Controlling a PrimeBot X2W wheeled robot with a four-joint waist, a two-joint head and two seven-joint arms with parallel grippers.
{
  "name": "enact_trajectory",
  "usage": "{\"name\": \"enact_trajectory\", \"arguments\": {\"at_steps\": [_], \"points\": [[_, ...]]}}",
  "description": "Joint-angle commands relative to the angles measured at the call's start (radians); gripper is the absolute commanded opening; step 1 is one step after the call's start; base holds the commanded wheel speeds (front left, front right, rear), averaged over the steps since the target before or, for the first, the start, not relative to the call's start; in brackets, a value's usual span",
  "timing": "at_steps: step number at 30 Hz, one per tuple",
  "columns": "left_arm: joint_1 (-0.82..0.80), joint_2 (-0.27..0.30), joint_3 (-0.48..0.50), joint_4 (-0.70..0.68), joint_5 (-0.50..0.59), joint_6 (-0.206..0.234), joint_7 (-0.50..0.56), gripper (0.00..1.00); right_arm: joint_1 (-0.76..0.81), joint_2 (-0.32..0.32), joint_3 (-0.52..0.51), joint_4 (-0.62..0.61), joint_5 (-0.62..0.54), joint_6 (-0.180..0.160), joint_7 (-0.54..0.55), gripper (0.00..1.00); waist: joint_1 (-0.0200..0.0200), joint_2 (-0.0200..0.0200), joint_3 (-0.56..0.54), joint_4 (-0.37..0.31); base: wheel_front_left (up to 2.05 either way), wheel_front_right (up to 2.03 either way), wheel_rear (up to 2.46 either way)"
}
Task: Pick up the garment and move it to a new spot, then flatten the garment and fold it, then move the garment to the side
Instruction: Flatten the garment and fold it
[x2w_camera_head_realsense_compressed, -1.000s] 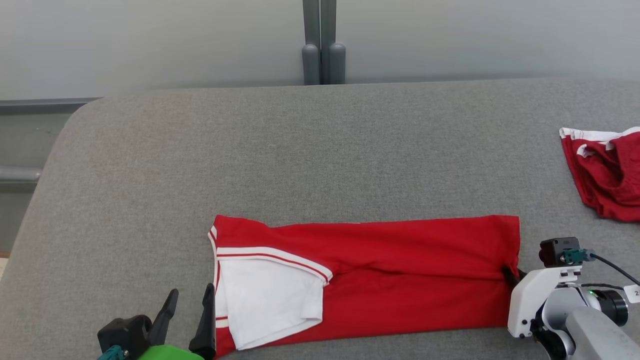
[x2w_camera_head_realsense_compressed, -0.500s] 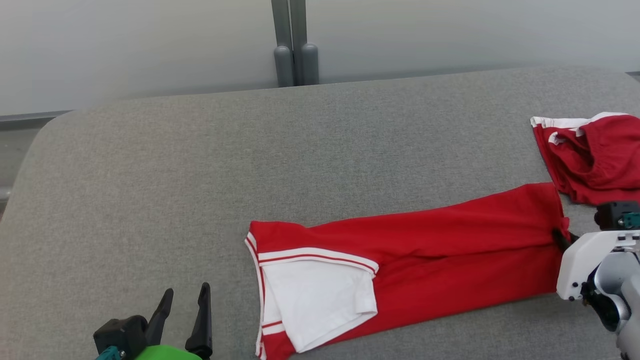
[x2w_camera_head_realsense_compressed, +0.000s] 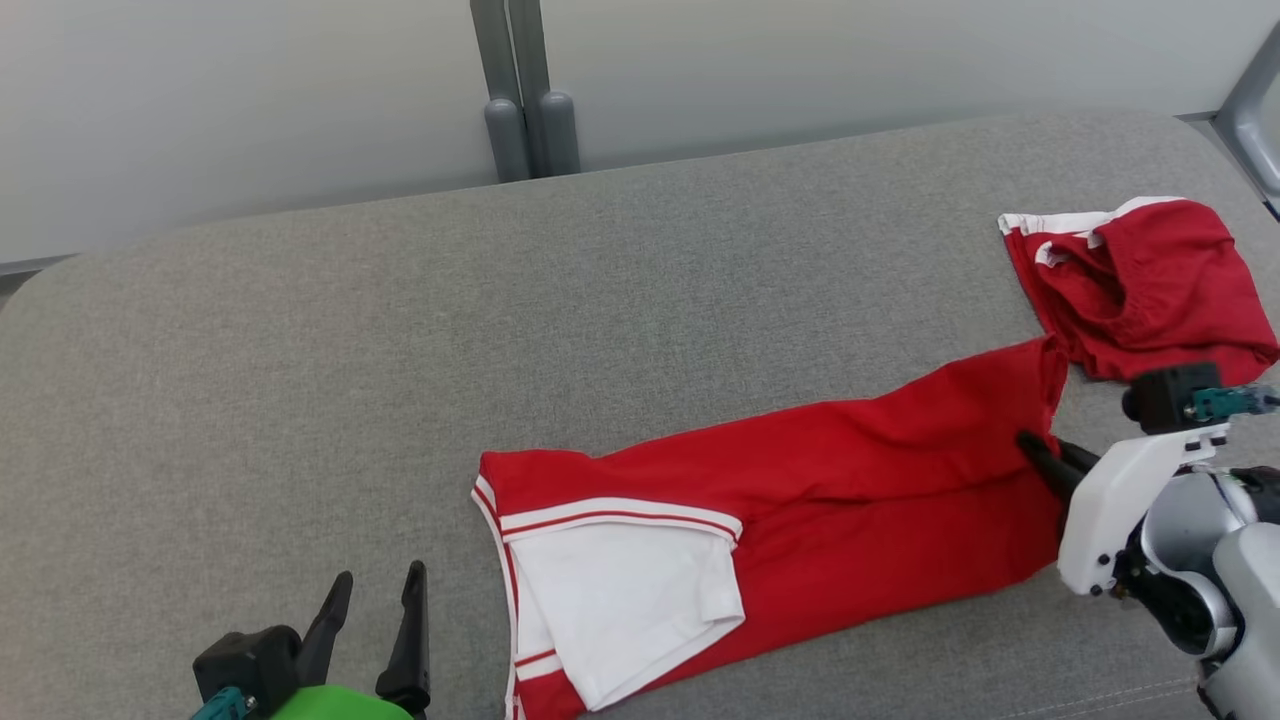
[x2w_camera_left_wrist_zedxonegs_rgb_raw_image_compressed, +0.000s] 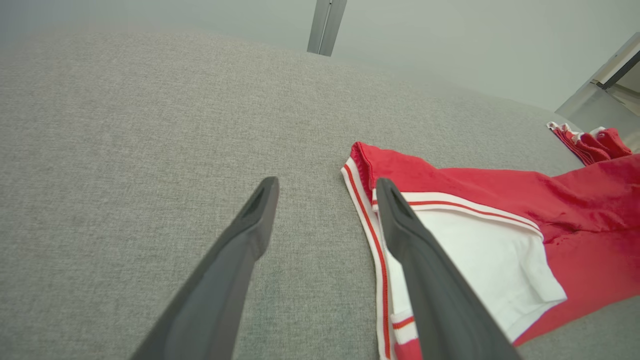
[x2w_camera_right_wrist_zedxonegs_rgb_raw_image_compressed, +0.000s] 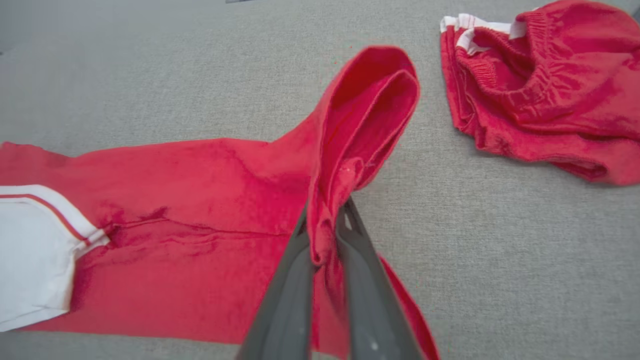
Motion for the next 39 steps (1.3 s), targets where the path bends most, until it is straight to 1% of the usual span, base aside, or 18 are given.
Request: {"name": "enact_trajectory", "arguments": {"at_steps": [1,4,9,12,16,19,20,24,30,39], "points": [[-0.017,0.003,0.001,0.001,-0.001,0.003,0.002,1.00,0.017,0.012,0.007,-0.034,0.008,-0.001,0.014,0.00,0.0000,0.0000,-0.002,0.000,0.00,0.00,0.00],[-0.022,0.003,-0.003,0.005,-0.001,-0.001,0.003,1.00,0.045,0.038,0.020,-0.116,0.028,-0.001,0.055,0.00,0.0000,0.0000,-0.005,0.004,0.00,0.00,0.00],[-0.029,0.003,-0.009,0.011,-0.004,-0.007,0.005,1.00,0.079,0.086,0.055,-0.215,0.049,-0.001,0.108,0.00,0.0000,0.0000,-0.012,0.029,0.00,0.00,0.00],[-0.032,0.002,-0.010,0.015,-0.005,-0.008,0.003,1.00,0.086,0.118,0.080,-0.240,0.055,-0.001,0.126,0.00,0.0000,0.0000,-0.015,0.048,0.00,0.00,0.00],[-0.038,0.002,-0.014,0.017,-0.008,-0.011,0.004,1.00,0.063,0.173,0.114,-0.233,0.061,0.000,0.122,0.00,0.0000,0.0000,-0.018,0.082,0.00,0.00,0.00],[-0.042,0.000,-0.018,0.020,-0.007,-0.014,0.004,1.00,0.046,0.219,0.143,-0.210,0.077,0.000,0.109,0.00,0.0000,0.0000,-0.019,0.106,0.00,0.00,0.00],[-0.046,-0.002,-0.022,0.023,-0.006,-0.015,0.005,1.00,0.023,0.263,0.179,-0.171,0.088,0.000,0.093,0.00,0.0000,0.0000,-0.021,0.132,0.00,0.00,0.00],[-0.053,-0.005,-0.031,0.029,-0.005,-0.019,0.008,1.00,-0.007,0.324,0.236,-0.098,0.116,0.000,0.062,0.00,0.0000,0.0000,-0.027,0.175,0.00,0.00,0.00],[-0.053,-0.009,-0.041,0.037,-0.004,-0.023,0.009,1.00,-0.025,0.375,0.291,-0.009,0.158,0.000,0.030,0.00,0.0000,0.0000,-0.037,0.216,0.00,0.00,0.00],[-0.056,-0.013,-0.054,0.047,-0.007,-0.024,0.006,1.00,-0.077,0.428,0.322,0.149,0.195,0.000,-0.036,0.00,0.0000,0.0000,-0.043,0.243,0.00,0.00,0.00]]}}
